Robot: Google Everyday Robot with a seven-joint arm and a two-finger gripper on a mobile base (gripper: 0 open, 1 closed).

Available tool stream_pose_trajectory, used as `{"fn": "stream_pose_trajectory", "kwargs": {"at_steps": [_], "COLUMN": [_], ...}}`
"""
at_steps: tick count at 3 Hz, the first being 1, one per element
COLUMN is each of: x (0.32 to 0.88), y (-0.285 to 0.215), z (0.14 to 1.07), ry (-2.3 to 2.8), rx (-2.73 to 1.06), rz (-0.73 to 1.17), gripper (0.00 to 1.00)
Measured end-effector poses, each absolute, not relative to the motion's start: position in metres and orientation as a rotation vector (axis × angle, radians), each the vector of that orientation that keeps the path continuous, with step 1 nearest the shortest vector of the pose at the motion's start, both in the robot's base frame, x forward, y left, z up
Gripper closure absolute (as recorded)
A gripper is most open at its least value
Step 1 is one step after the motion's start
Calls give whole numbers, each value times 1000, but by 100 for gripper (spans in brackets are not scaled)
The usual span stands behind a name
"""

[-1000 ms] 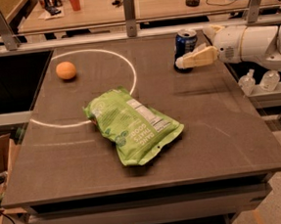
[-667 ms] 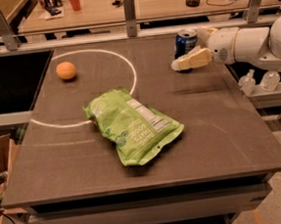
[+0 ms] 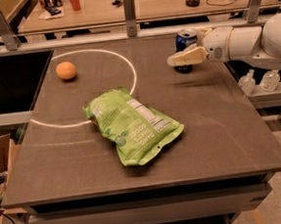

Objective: Move pepsi can near green rice chip bag

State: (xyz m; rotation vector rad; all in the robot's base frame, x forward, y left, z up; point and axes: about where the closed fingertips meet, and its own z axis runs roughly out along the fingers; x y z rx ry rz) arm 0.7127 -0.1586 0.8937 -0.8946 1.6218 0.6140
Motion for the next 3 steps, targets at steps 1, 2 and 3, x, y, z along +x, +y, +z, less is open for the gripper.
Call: {"fn": "stream_pose_trajectory", "kwargs": {"at_steps": [1,2,3], "x": [716,719,710], "y": [-160,-162,-159], "z": [894,897,911], "ry": [1603,1584,1527], "rx": [-880,-874,-914], "rz": [646,666,728], "gripper": [39,61,86]}}
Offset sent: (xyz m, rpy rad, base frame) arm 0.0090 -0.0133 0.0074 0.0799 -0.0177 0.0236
